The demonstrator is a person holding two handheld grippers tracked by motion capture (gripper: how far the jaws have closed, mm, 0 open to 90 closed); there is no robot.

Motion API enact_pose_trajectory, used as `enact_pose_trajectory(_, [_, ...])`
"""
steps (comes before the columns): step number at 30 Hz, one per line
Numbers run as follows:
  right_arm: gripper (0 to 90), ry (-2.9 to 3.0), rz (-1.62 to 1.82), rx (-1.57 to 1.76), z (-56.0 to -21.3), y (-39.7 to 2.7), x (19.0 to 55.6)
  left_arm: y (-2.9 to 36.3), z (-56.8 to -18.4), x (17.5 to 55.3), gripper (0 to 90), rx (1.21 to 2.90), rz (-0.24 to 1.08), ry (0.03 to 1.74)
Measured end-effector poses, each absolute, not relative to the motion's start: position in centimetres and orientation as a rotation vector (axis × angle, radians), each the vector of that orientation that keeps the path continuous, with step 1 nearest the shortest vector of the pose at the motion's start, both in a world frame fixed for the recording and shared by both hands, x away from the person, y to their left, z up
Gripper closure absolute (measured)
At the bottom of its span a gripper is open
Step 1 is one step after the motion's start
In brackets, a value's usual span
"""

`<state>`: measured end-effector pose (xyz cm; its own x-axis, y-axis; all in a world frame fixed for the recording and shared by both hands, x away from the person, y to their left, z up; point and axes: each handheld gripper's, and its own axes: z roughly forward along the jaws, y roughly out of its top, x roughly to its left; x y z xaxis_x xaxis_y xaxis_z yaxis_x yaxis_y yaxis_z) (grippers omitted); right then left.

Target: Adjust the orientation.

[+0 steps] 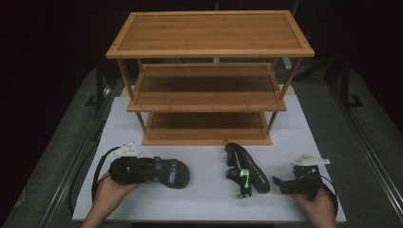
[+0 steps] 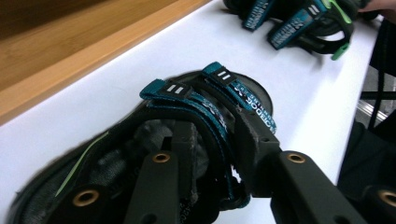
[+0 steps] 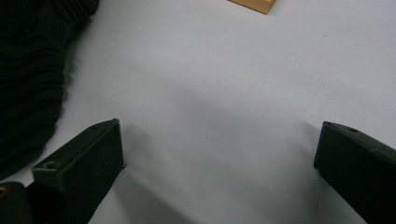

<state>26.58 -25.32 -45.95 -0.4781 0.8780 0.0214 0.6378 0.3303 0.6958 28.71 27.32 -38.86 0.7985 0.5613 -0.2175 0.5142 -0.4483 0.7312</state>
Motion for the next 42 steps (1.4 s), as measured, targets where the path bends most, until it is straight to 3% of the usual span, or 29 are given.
enact_pose_trajectory(6, [0.6, 2.241, 0.925, 1.345, -46.0, -25.3, 26.6, 26.9, -38.9, 29.2, 61.8, 2.149, 0.08, 0.793])
enact_pose_trajectory(18, [0.6, 2.242, 0.925, 1.345, -45.9, -25.3, 26.6, 26.8, -37.8, 28.8, 36.4, 2.154, 0.109, 0.759])
enact_pose_trajectory(29, [0.6, 2.242, 0.925, 1.345, -45.9, -25.3, 26.6, 27.4, -34.2, 28.8, 17.0, 2.122, 0.163, 0.683])
enact_pose_trajectory(33, [0.6, 2.242, 0.926, 1.343, -46.0, -25.3, 26.6, 28.6, -34.0, 29.5, 17.7, 2.12, 0.185, 0.7])
enact_pose_trajectory(42, [0.6, 2.242, 0.925, 1.346, -45.9, -25.3, 26.6, 33.2, -35.2, 31.3, 40.2, 2.062, 0.244, 0.811])
